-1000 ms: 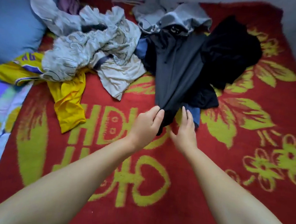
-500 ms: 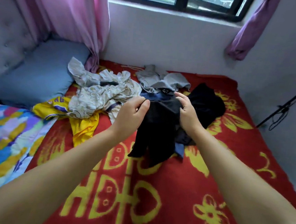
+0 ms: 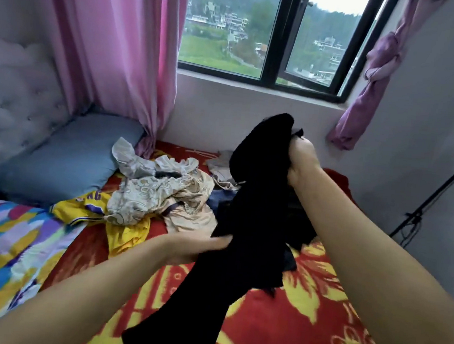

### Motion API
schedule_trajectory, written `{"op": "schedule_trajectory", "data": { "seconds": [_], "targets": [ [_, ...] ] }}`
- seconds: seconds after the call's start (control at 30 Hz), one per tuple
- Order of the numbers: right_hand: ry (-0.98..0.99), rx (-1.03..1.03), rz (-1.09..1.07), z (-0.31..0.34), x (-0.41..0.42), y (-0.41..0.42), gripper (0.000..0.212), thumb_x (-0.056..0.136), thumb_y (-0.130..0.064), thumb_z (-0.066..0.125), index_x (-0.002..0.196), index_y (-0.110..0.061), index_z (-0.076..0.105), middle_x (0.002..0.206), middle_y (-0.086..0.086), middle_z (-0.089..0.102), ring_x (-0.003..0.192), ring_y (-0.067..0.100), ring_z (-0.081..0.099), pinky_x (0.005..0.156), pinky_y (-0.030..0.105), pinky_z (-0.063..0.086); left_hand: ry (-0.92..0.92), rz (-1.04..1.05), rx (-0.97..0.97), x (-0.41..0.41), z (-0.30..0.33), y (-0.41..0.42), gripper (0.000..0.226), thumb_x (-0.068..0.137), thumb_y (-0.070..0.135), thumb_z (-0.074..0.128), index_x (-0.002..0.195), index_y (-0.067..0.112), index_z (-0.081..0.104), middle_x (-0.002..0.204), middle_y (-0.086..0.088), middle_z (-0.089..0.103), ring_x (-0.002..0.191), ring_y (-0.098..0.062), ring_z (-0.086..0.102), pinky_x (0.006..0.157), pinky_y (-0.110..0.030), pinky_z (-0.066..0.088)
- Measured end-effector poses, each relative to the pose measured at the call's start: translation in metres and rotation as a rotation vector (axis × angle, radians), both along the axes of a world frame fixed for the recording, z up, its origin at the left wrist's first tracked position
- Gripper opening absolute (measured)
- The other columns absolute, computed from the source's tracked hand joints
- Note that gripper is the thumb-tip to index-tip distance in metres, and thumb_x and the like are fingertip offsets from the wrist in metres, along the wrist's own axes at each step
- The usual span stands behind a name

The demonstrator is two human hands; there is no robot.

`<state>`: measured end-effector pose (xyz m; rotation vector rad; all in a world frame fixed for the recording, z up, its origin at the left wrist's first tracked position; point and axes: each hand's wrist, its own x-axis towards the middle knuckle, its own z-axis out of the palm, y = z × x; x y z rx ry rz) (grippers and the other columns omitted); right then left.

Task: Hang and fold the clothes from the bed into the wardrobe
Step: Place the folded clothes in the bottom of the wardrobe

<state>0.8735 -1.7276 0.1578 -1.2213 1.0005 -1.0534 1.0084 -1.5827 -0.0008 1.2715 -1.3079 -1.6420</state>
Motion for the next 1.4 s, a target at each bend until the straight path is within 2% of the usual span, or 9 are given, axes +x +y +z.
{"op": "schedule_trajectory", "data": {
  "seconds": [0.13, 0.27, 0.43, 0.63, 0.77, 0.9, 1.2, 1.3, 1.4],
  "targets": [
    [-0.180, 0.073, -0.275, 0.002, -0.025, -0.031, 0.037, 0.102, -0.012, 0.031, 0.132, -0.001, 0.049, 0.132, 0.018, 0.055, 0.115, 0.029, 0.058, 0.089, 0.032, 0.047, -0.414, -0.180, 0.137, 0.002, -0.045, 0.022, 0.015, 0.088, 0.025, 0.063, 0.092, 0.011, 0.064, 0.069, 0.017, 0.059, 0.068, -0.002, 0.055, 0.064, -0.016, 0.039],
    [-0.071, 0.086, -0.393, -0.038, -0.054, -0.048, 0.028, 0.098, -0.006, 0.037, 0.121, -0.010, 0.054, 0.110, 0.014, 0.056, 0.082, 0.024, 0.059, 0.075, 0.039, 0.052, -0.384, 0.207, 0.147, 0.026, -0.025, 0.003, 0.018, 0.096, 0.026, 0.055, 0.094, 0.010, 0.062, 0.079, -0.001, 0.062, 0.062, -0.006, 0.058, 0.055, -0.018, 0.043],
    [0.507, 0.136, 0.152, -0.084, -0.059, -0.028, 0.064, 0.093, -0.020, 0.060, 0.147, -0.024, 0.026, 0.128, 0.001, 0.040, 0.114, 0.022, 0.042, 0.091, 0.050, 0.045, -0.012, 0.502, 0.134, 0.024, 0.027, -0.029, 0.020, 0.095, 0.022, 0.057, 0.094, 0.003, 0.063, 0.078, -0.010, 0.070, 0.066, -0.018, 0.066, 0.061, -0.024, 0.052],
    [0.522, 0.163, 0.782, -0.096, -0.030, 0.026, 0.064, 0.087, -0.046, 0.064, 0.142, -0.041, 0.031, 0.132, -0.006, 0.057, 0.115, 0.017, 0.060, 0.083, 0.039, 0.052, 0.357, 0.606, 0.229, 0.004, 0.060, -0.052, 0.029, 0.098, 0.027, 0.050, 0.079, 0.008, 0.059, 0.052, -0.004, 0.065, 0.041, -0.012, 0.061, 0.042, -0.017, 0.048],
    [0.489, 0.052, 0.576, -0.101, -0.014, 0.032, 0.032, 0.094, -0.033, 0.060, 0.123, -0.021, 0.058, 0.112, 0.004, 0.069, 0.098, 0.022, 0.068, 0.079, 0.037, 0.055, 0.489, 0.613, 0.122, 0.010, 0.062, -0.050, 0.032, 0.100, 0.034, 0.044, 0.088, 0.008, 0.059, 0.070, -0.007, 0.067, 0.062, -0.017, 0.066, 0.056, -0.023, 0.053],
    [0.327, 0.162, 0.307, -0.100, -0.009, 0.022, 0.036, 0.100, -0.024, 0.046, 0.122, 0.003, 0.057, 0.105, 0.016, 0.064, 0.097, 0.032, 0.062, 0.085, 0.043, 0.048, 0.389, 0.533, 0.032, 0.016, 0.058, -0.040, 0.032, 0.098, 0.042, 0.044, 0.097, 0.017, 0.064, 0.088, -0.003, 0.067, 0.072, -0.012, 0.065, 0.062, -0.024, 0.051],
    [0.021, 0.444, 0.128, -0.090, -0.005, 0.029, 0.036, 0.103, -0.027, 0.037, 0.117, -0.004, 0.060, 0.111, 0.017, 0.067, 0.095, 0.029, 0.066, 0.076, 0.037, 0.056, -0.015, 0.399, -0.266, 0.002, 0.052, -0.011, 0.015, 0.093, 0.030, 0.059, 0.104, 0.024, 0.067, 0.093, 0.005, 0.074, 0.086, -0.009, 0.069, 0.067, -0.017, 0.051],
    [0.108, 0.374, 0.126, -0.087, -0.011, 0.027, 0.029, 0.103, -0.024, 0.039, 0.110, -0.007, 0.061, 0.103, 0.012, 0.069, 0.083, 0.024, 0.067, 0.062, 0.029, 0.056, -0.203, 0.629, -0.420, 0.009, 0.051, -0.020, 0.027, 0.100, 0.018, 0.048, 0.090, 0.000, 0.067, 0.079, -0.006, 0.063, 0.075, -0.016, 0.056, 0.070, -0.027, 0.041],
    [0.385, 0.111, 0.110, -0.088, -0.021, 0.019, 0.037, 0.102, -0.027, 0.035, 0.109, 0.000, 0.060, 0.095, 0.011, 0.060, 0.094, 0.031, 0.065, 0.072, 0.032, 0.047, -0.218, 0.789, -0.482, 0.018, 0.072, -0.028, 0.037, 0.101, 0.020, 0.044, 0.084, -0.009, 0.059, 0.076, -0.012, 0.048, 0.073, -0.021, 0.044, 0.068, -0.035, 0.034]
  ]
}}
